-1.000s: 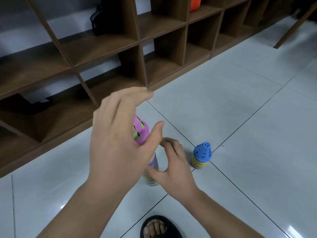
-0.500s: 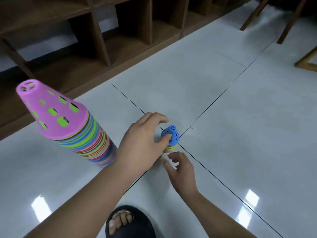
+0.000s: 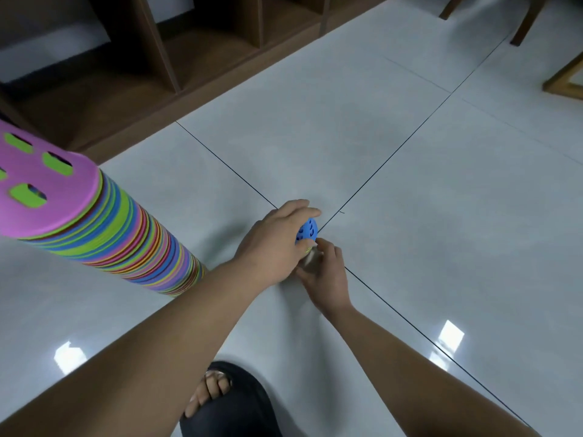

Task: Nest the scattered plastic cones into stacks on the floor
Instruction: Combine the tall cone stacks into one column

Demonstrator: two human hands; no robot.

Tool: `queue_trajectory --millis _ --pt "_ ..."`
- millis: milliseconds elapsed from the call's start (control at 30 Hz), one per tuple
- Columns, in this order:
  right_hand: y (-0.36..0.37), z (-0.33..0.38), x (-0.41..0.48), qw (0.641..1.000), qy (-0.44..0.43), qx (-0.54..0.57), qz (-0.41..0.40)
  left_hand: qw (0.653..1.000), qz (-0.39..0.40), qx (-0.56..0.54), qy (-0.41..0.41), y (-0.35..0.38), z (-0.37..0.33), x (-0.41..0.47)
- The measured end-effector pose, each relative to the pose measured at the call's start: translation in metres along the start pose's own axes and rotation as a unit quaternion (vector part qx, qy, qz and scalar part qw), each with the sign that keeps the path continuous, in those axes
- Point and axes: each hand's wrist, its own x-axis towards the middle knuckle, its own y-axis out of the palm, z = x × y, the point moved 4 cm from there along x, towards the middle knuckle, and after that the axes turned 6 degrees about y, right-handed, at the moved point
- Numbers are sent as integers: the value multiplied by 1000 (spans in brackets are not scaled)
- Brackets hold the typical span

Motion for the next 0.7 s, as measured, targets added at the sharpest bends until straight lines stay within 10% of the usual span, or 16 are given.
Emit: queue_trajectory --millis 700 --pt "-5 76 -19 996 -31 66 56 991 -106 -38 -67 -55 -16 -35"
